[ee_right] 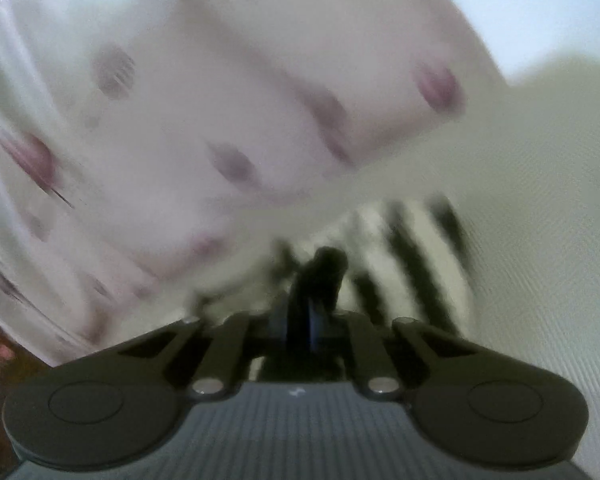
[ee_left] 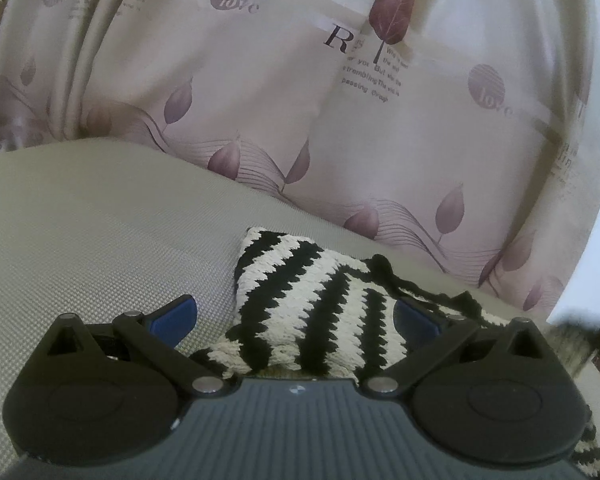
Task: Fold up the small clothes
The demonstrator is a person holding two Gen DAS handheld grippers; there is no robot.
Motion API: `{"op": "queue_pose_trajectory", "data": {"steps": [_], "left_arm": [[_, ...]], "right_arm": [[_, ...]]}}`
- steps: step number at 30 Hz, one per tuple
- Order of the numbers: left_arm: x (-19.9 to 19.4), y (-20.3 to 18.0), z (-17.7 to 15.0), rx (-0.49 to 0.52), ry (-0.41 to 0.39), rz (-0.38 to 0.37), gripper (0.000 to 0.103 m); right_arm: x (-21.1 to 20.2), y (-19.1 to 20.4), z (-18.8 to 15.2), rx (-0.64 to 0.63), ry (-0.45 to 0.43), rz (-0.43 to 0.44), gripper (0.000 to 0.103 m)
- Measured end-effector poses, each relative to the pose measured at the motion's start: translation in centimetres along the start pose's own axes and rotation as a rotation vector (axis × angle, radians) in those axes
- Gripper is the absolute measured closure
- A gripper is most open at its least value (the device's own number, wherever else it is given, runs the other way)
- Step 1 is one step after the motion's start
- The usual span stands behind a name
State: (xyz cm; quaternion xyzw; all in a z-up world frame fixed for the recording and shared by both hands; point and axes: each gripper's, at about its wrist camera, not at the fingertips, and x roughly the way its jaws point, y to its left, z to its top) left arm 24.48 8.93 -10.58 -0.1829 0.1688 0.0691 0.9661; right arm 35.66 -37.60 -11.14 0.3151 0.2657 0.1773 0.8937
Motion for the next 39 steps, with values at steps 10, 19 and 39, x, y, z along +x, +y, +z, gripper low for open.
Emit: {"op": "queue_pose_trajectory", "data": {"steps": [10, 19, 39], "left_arm": [[-0.1, -0.5, -0.2, 0.039, 0.004, 0.006, 0.000], [0.4, 0.1, 0.0, 0.002, 0.032, 0.025, 0.000], [-5.3, 1.6, 1.3, -0.002, 0.302, -0.135, 0.000]], "right_arm": [[2.5, -4.6, 0.7, 0.041, 0.002, -0.115, 0.094], [1.3, -5.3, -1.0, 0.060, 0.030, -0.179, 0.094], [-21.5, -3.3, -11.0, -0.072, 0.056, -0.120, 0.055]]}}
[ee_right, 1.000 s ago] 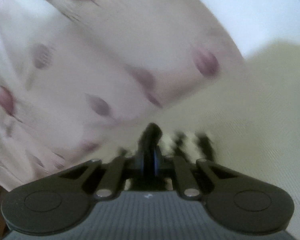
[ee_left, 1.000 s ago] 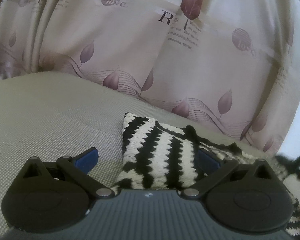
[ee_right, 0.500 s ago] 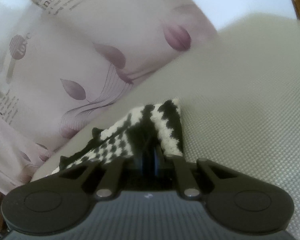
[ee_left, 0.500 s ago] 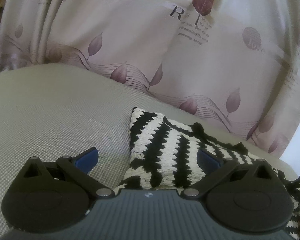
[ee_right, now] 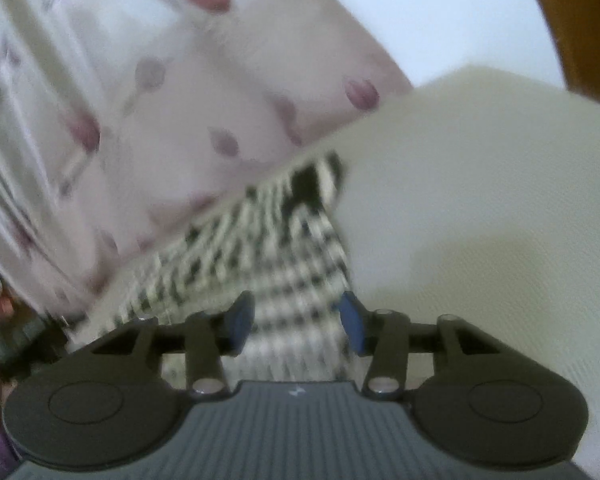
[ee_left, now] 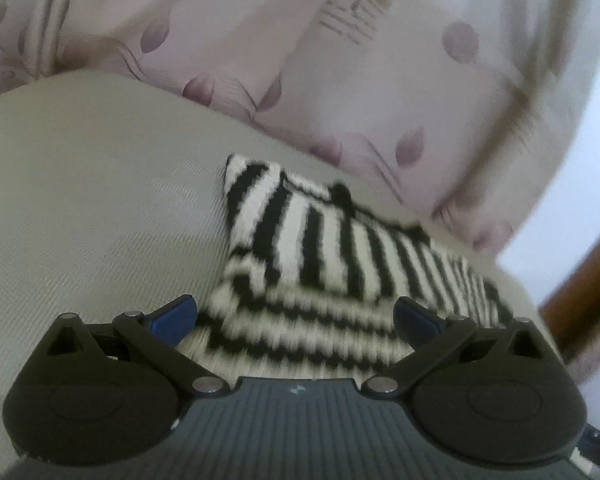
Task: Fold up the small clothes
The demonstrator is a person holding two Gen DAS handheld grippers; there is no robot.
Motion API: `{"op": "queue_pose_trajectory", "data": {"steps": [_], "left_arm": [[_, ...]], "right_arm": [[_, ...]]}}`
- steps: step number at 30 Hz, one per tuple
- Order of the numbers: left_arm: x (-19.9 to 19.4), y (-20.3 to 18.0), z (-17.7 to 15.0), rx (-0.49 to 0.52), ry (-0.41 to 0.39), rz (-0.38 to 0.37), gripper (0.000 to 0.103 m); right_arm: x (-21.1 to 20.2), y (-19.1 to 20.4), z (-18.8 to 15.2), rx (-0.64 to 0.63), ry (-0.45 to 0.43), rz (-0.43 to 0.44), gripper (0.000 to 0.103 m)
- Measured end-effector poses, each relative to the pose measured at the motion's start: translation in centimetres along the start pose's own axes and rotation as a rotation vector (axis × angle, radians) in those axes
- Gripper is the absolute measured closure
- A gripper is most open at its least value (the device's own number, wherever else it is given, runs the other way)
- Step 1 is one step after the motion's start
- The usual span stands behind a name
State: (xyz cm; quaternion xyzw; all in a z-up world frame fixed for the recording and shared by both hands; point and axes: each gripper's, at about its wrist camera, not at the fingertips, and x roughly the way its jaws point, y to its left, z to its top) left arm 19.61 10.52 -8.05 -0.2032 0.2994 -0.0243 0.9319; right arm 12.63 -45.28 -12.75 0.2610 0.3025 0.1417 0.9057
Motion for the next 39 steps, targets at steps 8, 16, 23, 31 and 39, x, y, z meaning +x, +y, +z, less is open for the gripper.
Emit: {"op": "queue_pose_trajectory", "data": {"steps": [8, 16, 23, 31, 39], "left_arm": [[-6.5, 2.3, -4.5, 0.040, 0.066, 0.030, 0.000], [-7.9, 4.4, -6.9, -0.080, 0.123, -0.039, 0.002], [-7.5, 2.7, -8.0, 0.004, 0.124, -0.043, 0.006], [-6.9, 3.5, -7.9, 0.025, 0.107, 0.011, 0.093], [-6.5, 5.4, -7.1, -0.097, 0.148, -0.187, 0.034]], "right_arm": [[-2.6, 0.9, -6.0, -0.031, 0.031, -0.001, 0.055], [-1.4, 0.3, -6.6, 0.089, 0.001, 0.054, 0.056], [0.1, 1.4, -6.7, 0.081, 0.026, 0.074, 0.065], [0.3, -0.1, -6.7, 0.151, 0.056, 0.104, 0.092], [0.0, -0.9, -6.8, 0.196, 0.083, 0.142, 0.092]]}}
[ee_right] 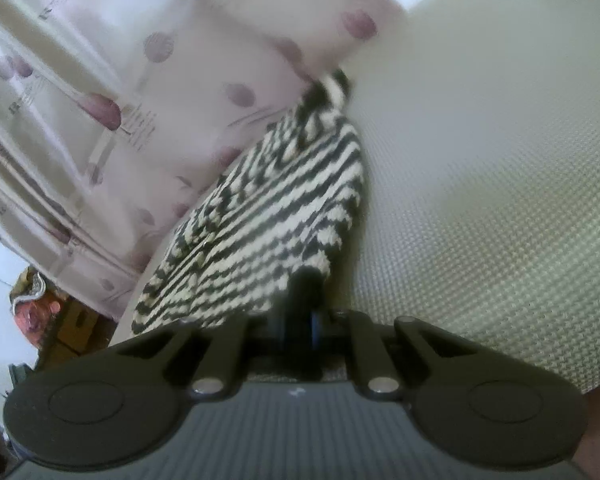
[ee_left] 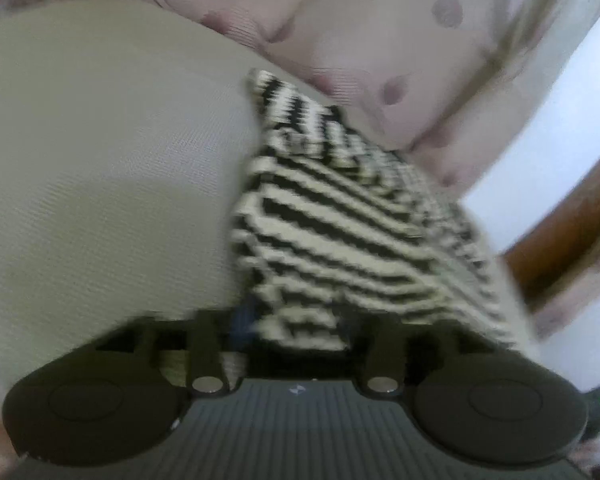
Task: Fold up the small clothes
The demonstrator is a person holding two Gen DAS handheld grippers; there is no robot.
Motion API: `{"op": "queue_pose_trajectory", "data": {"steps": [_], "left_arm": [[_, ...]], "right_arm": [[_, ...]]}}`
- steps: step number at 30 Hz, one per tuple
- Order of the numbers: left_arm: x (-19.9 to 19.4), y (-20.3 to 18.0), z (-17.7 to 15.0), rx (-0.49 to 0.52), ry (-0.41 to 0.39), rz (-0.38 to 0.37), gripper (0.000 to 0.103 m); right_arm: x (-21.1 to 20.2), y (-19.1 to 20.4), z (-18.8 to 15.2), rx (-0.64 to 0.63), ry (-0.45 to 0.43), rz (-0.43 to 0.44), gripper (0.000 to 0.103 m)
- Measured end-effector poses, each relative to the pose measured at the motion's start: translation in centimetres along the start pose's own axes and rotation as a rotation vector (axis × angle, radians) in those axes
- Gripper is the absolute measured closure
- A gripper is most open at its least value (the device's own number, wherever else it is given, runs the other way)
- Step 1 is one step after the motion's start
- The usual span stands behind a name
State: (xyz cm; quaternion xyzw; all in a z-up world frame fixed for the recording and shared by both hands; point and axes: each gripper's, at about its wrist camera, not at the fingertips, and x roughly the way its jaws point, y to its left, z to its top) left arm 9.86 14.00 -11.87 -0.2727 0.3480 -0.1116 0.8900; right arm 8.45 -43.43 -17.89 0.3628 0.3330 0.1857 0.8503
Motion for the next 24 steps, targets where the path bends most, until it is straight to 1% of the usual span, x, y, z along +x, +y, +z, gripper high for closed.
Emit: {"op": "queue_pose_trajectory", "data": {"steps": [1, 2, 3, 4, 6, 7, 9, 10, 11, 13, 14, 17, 20, 22, 24], "left_arm": [[0.2, -0.3, 0.1, 0.004, 0.008, -0.041, 0.014], [0.5, -0.8, 0.0, 0.023, 0.017, -0.055, 0.001], [0.8, -1.4, -0.2, 0.054, 0.022, -0.048, 0.000], [1.1, -2.2, -0.4, 0.097, 0.017, -0.021, 0.001], [1.5, -3.2, -1.0, 0.154, 0.006, 0.008, 0.003], [1.7, -3.4, -1.2, 0.159, -0.006, 0.015, 0.007], [1.6, -3.3, -1.4, 0.160, -0.022, 0.029, 0.027], [1.8, -3.2, -1.4, 0.155, -0.014, 0.036, 0.060], [2.1, -2.8, -1.3, 0.133, 0.006, 0.049, 0.090], [2.0, -1.7, -1.1, 0.066, 0.006, 0.023, 0.088], [2.0, -1.6, -1.1, 0.066, 0.001, 0.026, 0.088], [1.6, -2.6, -1.3, 0.108, -0.019, 0.070, 0.088], [0.8, -3.9, -1.2, 0.159, -0.051, 0.114, 0.088], [0.4, -4.8, -0.9, 0.193, -0.069, 0.144, 0.088], [0.1, -5.5, -0.5, 0.224, -0.078, 0.158, 0.088]], "right_arm": [[0.1, -0.2, 0.2, 0.020, 0.006, 0.010, 0.091], [0.2, -0.2, 0.3, 0.022, 0.011, 0.016, 0.090], [0.3, 0.0, 0.4, 0.012, 0.013, 0.006, 0.090], [0.4, 0.3, 0.3, 0.002, 0.014, -0.001, 0.090], [0.8, 0.5, 0.3, 0.004, 0.019, 0.004, 0.090], [1.0, 0.5, 0.3, 0.006, 0.018, 0.005, 0.090], [1.4, 0.7, 0.3, -0.004, 0.019, 0.001, 0.090], [1.5, 0.8, 0.4, -0.005, 0.023, -0.001, 0.090], [1.7, 0.9, 0.5, -0.010, 0.026, -0.005, 0.090], [2.0, 1.2, 0.6, -0.028, 0.030, -0.013, 0.092], [2.1, 1.4, 0.6, -0.039, 0.030, -0.020, 0.092], [1.8, 1.3, 0.6, -0.042, 0.021, -0.009, 0.093], [0.6, 0.8, 0.5, 0.003, -0.010, 0.063, 0.093], [0.1, 1.0, 0.5, 0.011, -0.027, 0.075, 0.093], [-0.1, 1.1, 0.6, 0.009, -0.038, 0.080, 0.093]]}}
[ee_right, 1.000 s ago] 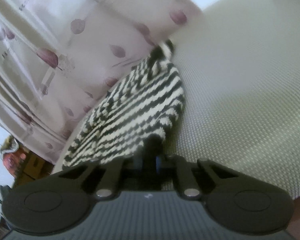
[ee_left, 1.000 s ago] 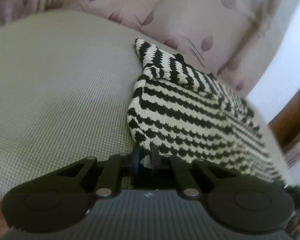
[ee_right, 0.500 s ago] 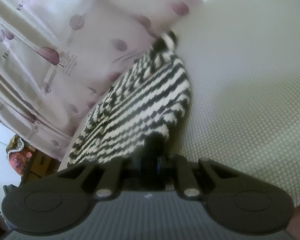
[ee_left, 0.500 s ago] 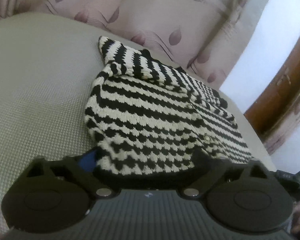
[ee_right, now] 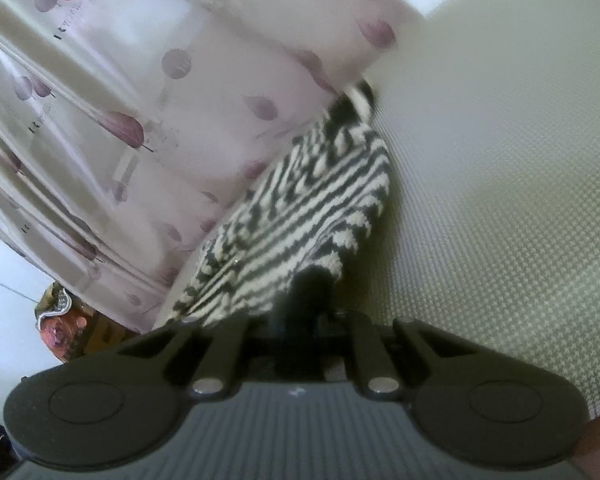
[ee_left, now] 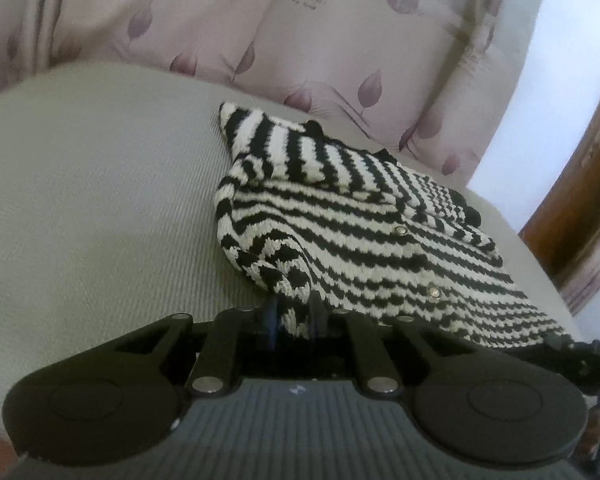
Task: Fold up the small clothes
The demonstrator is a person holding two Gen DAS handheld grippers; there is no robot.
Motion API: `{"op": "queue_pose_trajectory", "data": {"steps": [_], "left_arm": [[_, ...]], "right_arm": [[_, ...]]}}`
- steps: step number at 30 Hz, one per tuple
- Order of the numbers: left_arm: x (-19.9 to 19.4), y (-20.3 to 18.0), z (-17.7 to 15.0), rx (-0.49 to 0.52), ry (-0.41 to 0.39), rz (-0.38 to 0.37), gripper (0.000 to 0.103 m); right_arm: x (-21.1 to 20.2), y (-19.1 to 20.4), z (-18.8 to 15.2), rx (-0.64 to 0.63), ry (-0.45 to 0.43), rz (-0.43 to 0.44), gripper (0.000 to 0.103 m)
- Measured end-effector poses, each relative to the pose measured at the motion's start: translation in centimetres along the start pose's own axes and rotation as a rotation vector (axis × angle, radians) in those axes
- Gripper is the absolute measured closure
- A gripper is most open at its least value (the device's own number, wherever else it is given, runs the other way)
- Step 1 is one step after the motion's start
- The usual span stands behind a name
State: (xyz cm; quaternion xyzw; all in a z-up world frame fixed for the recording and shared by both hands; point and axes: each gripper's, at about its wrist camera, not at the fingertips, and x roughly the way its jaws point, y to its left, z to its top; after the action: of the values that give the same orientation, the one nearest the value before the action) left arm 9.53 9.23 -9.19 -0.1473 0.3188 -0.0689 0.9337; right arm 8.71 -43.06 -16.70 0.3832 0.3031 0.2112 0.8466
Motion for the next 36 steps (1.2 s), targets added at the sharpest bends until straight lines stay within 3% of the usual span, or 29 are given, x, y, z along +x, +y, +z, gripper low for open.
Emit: {"op": "queue_pose_trajectory", "data": {"steps": [10, 28, 36], "left_arm": [[-0.3, -2.3, 0.3, 0.111, -0.037, 0.083, 0.088], [-0.4, -2.8, 1.2, 0.122, -0.068, 0.099, 0.088], [-0.2, -2.4, 0.7, 0.101, -0.061, 0.095, 0.088]], "right_arm": [[0.0, 1.1, 0.3, -0.017, -0.043, 0.009, 0.093], [-0.1, 1.6, 1.3, 0.040, -0.095, 0.100, 0.093], [-0.4, 1.2, 0.7, 0.066, -0.116, 0.101, 0.093]]}}
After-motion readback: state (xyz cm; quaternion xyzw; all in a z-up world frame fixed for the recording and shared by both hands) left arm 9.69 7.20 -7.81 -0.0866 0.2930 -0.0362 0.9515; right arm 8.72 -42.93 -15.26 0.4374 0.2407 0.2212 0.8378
